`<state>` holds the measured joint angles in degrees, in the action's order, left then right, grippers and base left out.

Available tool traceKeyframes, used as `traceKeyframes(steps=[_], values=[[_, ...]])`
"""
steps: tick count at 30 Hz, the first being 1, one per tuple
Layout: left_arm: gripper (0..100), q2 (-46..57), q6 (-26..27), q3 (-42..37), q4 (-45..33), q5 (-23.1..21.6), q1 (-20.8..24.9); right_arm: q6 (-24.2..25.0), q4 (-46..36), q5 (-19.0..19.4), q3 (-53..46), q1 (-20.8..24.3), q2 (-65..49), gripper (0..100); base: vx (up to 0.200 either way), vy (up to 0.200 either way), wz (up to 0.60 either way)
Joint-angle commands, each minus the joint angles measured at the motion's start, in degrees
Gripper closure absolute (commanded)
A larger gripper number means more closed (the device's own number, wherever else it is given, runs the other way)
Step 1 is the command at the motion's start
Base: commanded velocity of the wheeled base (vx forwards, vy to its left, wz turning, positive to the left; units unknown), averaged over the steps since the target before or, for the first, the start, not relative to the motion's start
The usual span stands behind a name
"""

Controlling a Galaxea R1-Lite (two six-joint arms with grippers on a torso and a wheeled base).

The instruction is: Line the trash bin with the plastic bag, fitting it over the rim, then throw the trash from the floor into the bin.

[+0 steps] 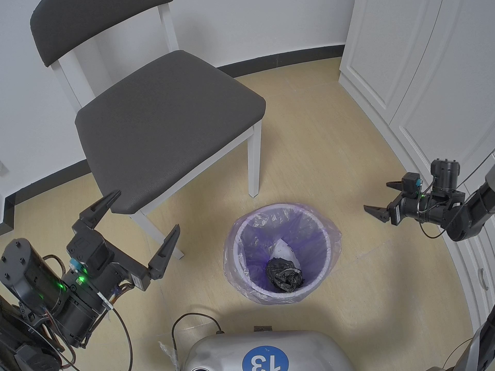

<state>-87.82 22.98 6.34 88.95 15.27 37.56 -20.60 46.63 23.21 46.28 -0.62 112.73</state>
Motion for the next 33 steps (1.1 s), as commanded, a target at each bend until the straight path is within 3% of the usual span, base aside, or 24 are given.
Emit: traceKeyframes(steps=[1,2,3,6,9,11,13,14,15,18,19,24,27,28,30,33], values=[[0,-1.12,-2.32,2.98,1.05,-0.16,-1.26,7.95,5.67,-8.45,-3.38,0.27,-7.87,0,0.000,0.000,0.00],[0,-1.65,-3.29,6.41,1.05,-0.33,-2.75,13.04,7.95,-13.63,-2.86,1.15,-8.05,0,0.000,0.000,0.00],[0,-1.65,-3.47,8.87,1.05,-0.25,-3.46,15.68,9.01,-16.36,-2.33,1.59,-8.22,0,0.000,0.000,0.00],[0,-1.56,-3.56,16.95,-1.24,-0.16,-7.59,20.87,9.53,-22.33,0.04,1.94,-8.84,0,0.000,0.000,0.00],[0,-0.60,-3.99,23.63,-7.13,-0.25,-10.93,21.83,8.48,-25.23,2.24,1.94,-10.33,0,0.000,0.000,0.00],[0,0.19,-5.49,27.85,-11.96,-0.16,-12.16,21.92,6.72,-25.41,4.17,1.85,-11.39,0,0.000,0.000,0.00],[0,0.19,-5.49,27.85,-11.96,-0.16,-12.16,21.92,6.72,-25.41,4.17,1.85,-11.39,0,0.000,0.000,0.00],[0,2.57,-6.19,36.99,-25.41,-0.16,-14.09,22.36,-0.75,-25.67,9.36,1.59,-14.20,0,0.000,0.000,0.00],[0,3.45,-6.46,40.16,-30.33,-0.16,-14.88,22.71,-3.39,-25.67,11.03,1.50,-15.43,0,0.000,0.000,0.00],[0,3.71,-9.18,49.91,-42.55,-0.16,-18.84,22.80,-11.12,-24.97,17.01,0.89,-17.63,0,0.000,0.000,0.00],[0,3.71,-9.44,50.44,-43.16,-0.16,-19.10,22.80,-11.56,-24.97,17.36,0.89,-17.72,0,0.000,0.000,0.00],[0,3.80,-10.24,68.54,-67.51,-0.42,-27.10,21.57,-30.63,-23.04,33.18,-0.78,-19.39,0,0.000,0.000,0.00],[0,3.97,-10.50,76.01,-79.73,-0.42,-29.21,21.39,-40.30,-21.72,40.30,-1.05,-19.74,0,0.000,0.000,0.00],[0,3.97,-10.50,76.01,-79.73,-0.42,-29.21,21.39,-40.30,-21.72,40.30,-1.05,-19.74,0,0.000,0.000,0.00],[0,4.06,-10.85,80.67,-87.37,-0.42,-31.23,21.48,-46.01,-21.80,44.16,-1.14,-20.44,0,0.000,0.000,0.00],[0,4.76,-11.55,80.67,-89.66,-0.42,-35.01,21.57,-48.65,-22.33,43.46,-1.14,-23.69,0,0.000,0.000,0.00]])
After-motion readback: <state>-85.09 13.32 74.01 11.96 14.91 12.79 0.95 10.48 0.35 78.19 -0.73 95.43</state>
